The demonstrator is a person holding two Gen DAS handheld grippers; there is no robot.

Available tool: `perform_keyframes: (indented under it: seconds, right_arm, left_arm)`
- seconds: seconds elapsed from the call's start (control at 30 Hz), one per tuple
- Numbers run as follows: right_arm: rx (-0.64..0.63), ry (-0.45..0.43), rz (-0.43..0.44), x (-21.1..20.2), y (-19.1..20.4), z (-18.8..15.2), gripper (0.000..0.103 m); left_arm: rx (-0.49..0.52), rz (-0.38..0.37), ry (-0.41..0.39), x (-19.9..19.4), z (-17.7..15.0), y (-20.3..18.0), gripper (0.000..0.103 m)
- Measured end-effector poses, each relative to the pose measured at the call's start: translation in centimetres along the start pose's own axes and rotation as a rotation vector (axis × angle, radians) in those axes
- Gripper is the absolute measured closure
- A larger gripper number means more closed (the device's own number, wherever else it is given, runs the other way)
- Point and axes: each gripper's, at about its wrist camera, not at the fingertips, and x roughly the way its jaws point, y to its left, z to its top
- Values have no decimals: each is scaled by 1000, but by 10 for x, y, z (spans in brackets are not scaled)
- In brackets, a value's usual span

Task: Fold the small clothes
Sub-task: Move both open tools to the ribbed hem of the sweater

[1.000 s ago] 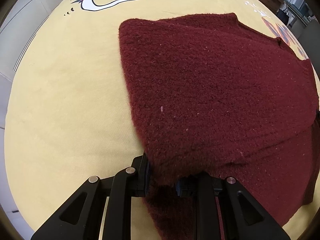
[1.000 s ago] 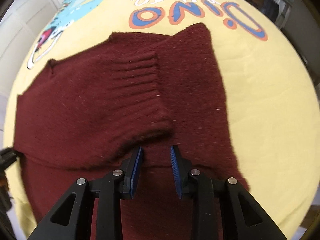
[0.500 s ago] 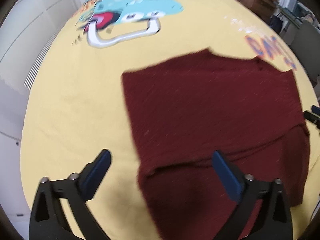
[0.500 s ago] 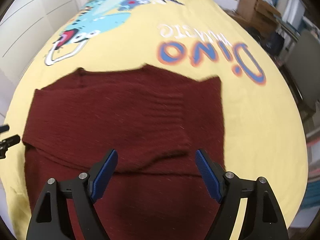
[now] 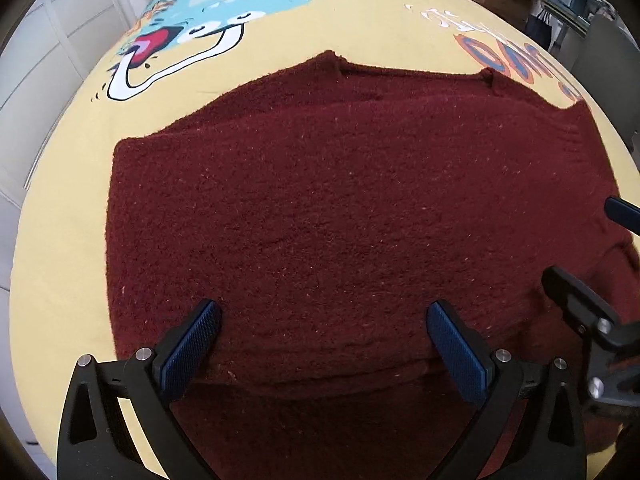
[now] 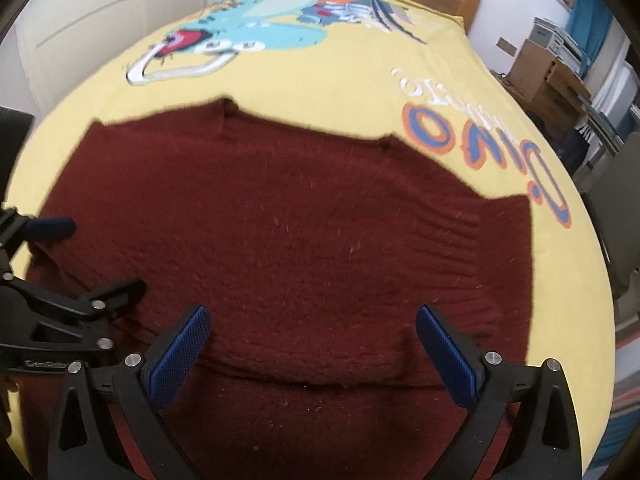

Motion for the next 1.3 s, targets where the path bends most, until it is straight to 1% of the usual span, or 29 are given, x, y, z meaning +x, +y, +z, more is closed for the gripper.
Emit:
perform_keyframes:
  seconds: [0.07, 0.13, 0.27, 0.37, 0.43, 0.5, 0.7, 0.77, 0.83, 0.93, 1.07, 1.13, 1.3]
  right_arm:
    - [9, 10, -1, 11, -7, -6, 1]
    - [41, -2, 13, 14, -19, -9, 1]
    - [67, -5, -14, 15, -42, -13, 1]
    - [109, 4, 2, 17, -63, -17, 1]
    - [138, 13, 11, 19, -75, -21, 1]
    - [188, 16, 48, 22, -87, -26, 1]
    - [198, 16, 80, 27, -86, -29, 0]
    - [221, 28, 99, 28, -88, -29, 0]
    - [211, 49, 108, 26, -89, -27, 0]
    - [211, 49, 95, 9, -90, -23, 0]
    - [196, 6, 72, -28, -94, -28, 0]
    - [191, -5, 62, -46, -98, -34, 0]
    - [210, -15, 56, -77, -111, -56, 0]
  left_arm:
    - [1, -3, -18, 1, -2, 4, 1]
    - [-14, -3, -19, 0, -2, 11, 1]
    - [-58, 19, -21, 0, -5, 34, 1]
    - [-84, 5, -16, 0, -10, 48, 1]
    - [-83, -1, -16, 0, -12, 50, 1]
    - [-82, 6, -21, 0, -13, 49, 1]
    - [-89, 8, -47, -1, -17, 44, 1]
    - [-86, 1, -38, -2, -17, 44, 1]
    - [-93, -8, -16, -4, -16, 43, 1]
    - [-105, -25, 24, -15, -10, 42, 1]
    - [-95, -53, 17, -42, -12, 40, 1]
    - [-87, -58, 5, -57, -16, 39, 1]
    - [-82, -59, 16, -86, -41, 36, 1]
